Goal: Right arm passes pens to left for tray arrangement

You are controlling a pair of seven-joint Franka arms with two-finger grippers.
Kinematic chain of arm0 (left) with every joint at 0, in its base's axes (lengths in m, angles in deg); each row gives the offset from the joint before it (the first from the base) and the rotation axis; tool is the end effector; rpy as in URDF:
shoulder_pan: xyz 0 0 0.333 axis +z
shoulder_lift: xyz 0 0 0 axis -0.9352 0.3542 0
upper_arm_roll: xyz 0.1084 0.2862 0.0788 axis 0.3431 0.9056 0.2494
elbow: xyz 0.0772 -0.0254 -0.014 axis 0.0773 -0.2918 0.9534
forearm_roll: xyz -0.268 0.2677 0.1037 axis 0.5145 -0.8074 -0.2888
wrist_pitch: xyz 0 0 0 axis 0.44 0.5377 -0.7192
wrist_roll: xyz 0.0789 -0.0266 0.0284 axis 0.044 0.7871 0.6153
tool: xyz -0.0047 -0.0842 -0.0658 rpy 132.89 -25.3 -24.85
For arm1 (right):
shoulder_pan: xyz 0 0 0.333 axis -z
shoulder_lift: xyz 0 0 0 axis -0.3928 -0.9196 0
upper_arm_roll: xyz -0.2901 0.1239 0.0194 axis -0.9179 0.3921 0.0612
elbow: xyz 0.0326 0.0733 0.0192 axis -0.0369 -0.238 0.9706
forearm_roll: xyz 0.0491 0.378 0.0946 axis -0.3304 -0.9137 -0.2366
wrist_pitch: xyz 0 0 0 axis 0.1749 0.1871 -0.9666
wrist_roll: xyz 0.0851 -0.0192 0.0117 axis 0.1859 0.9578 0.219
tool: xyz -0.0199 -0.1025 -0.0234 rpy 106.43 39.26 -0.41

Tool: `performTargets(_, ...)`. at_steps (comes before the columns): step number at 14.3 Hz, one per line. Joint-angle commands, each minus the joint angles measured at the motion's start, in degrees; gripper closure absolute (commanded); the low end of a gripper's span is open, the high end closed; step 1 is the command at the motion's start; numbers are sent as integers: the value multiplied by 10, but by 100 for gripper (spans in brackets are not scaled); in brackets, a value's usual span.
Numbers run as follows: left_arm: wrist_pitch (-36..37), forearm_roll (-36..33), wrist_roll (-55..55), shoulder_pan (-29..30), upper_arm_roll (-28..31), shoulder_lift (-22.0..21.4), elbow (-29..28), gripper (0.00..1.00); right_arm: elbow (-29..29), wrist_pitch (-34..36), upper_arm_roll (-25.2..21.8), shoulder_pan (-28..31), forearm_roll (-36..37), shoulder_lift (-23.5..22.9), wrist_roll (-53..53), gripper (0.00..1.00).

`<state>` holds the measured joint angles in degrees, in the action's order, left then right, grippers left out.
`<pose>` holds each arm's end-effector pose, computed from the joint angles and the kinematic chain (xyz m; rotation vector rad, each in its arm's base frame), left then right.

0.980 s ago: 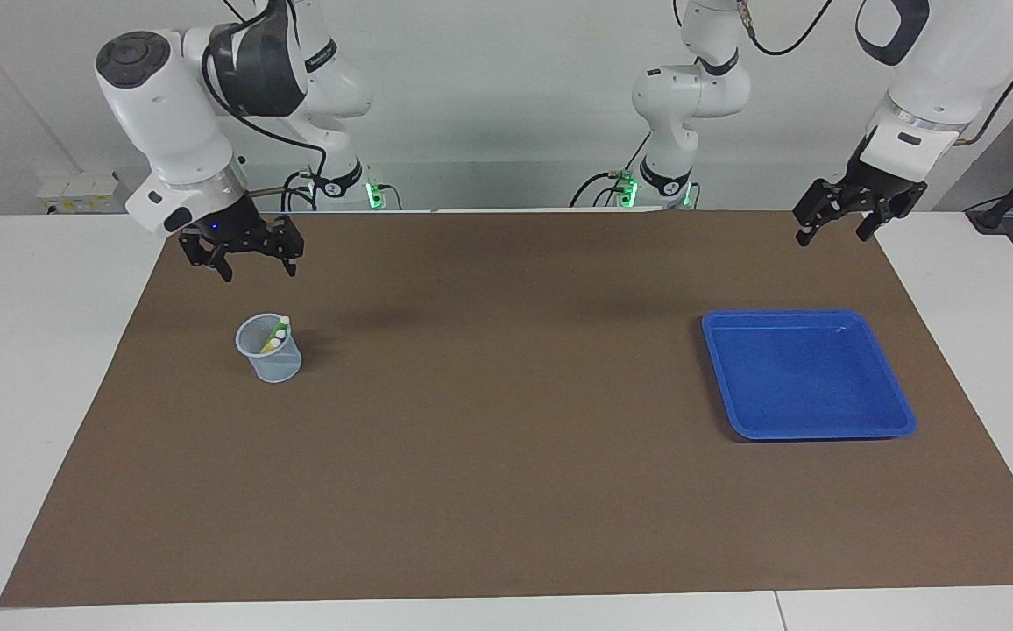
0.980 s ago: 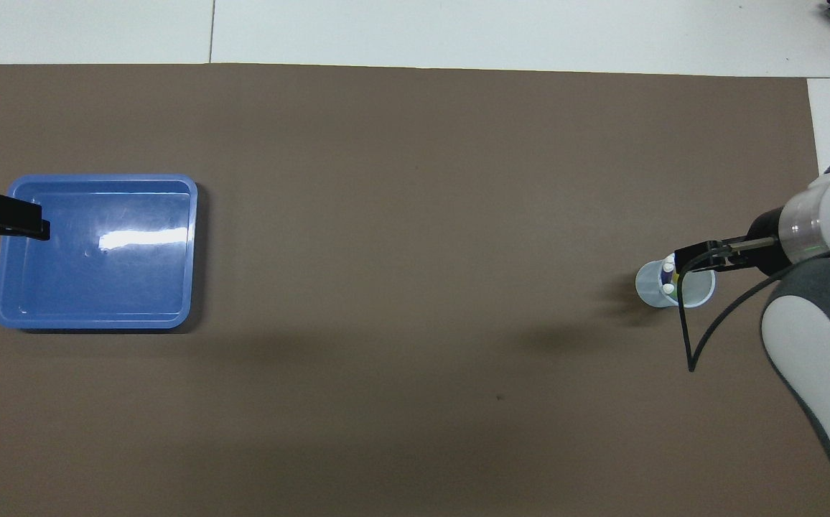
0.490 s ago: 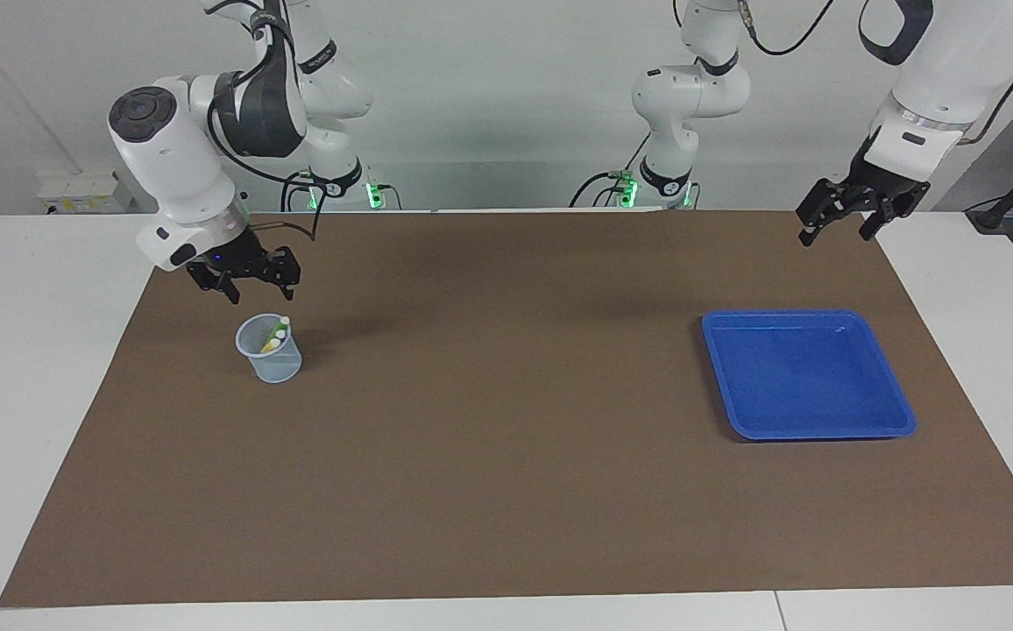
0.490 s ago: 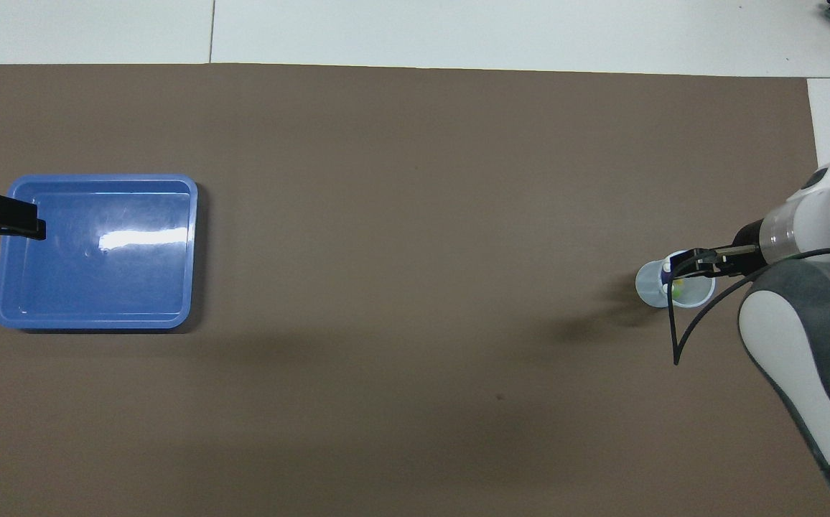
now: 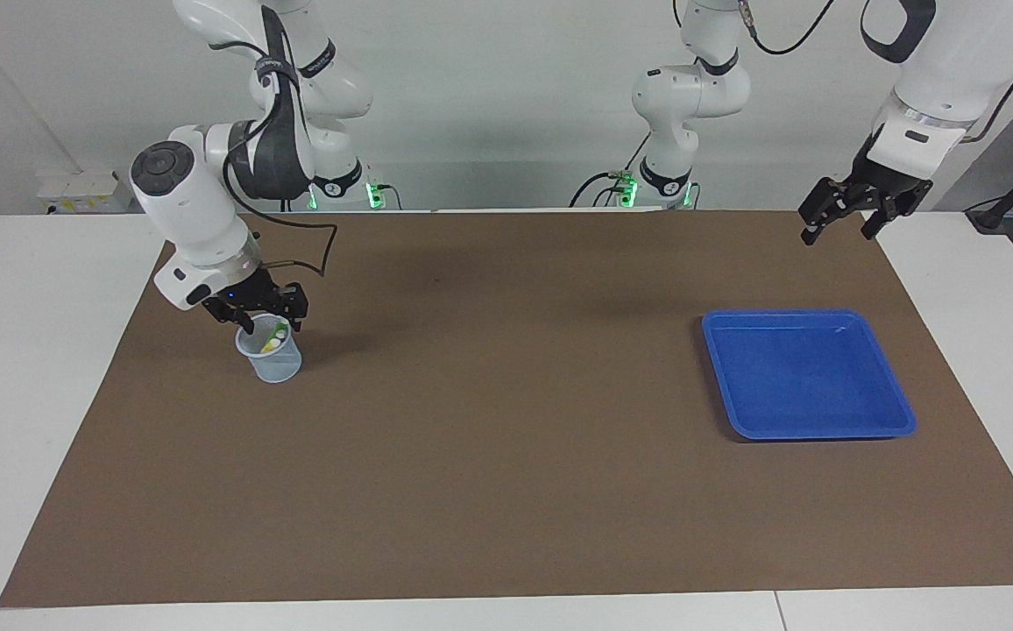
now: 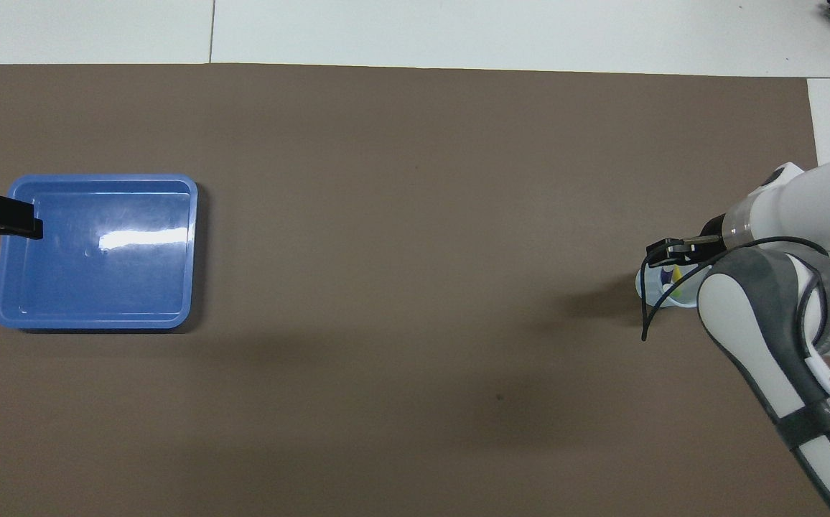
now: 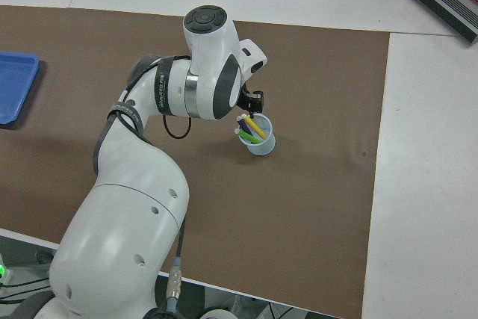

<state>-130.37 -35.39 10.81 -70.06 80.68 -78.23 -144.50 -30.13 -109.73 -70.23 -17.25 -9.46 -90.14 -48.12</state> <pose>0.5441 -0.0012 0.6269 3.1279 0.0587 0.0535 0.5621 0.0040 0.4151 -3.1190 -0.0007 0.0360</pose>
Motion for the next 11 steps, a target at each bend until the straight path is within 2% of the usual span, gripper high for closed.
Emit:
performTargets(1, 7, -7, 0, 7, -5, -1, 7, 0, -3, -16, 3, -7, 0, -9, -39, 26)
performTargets(4, 4, -3, 0, 7, -4, -2, 6, 0, -10, -9, 3, -9, 0, -9, -47, 33)
performTargets(11, 3, -2, 1, 7, -5, -2, 6, 0, -15, 20, 3, 1, 0, -3, -50, 36)
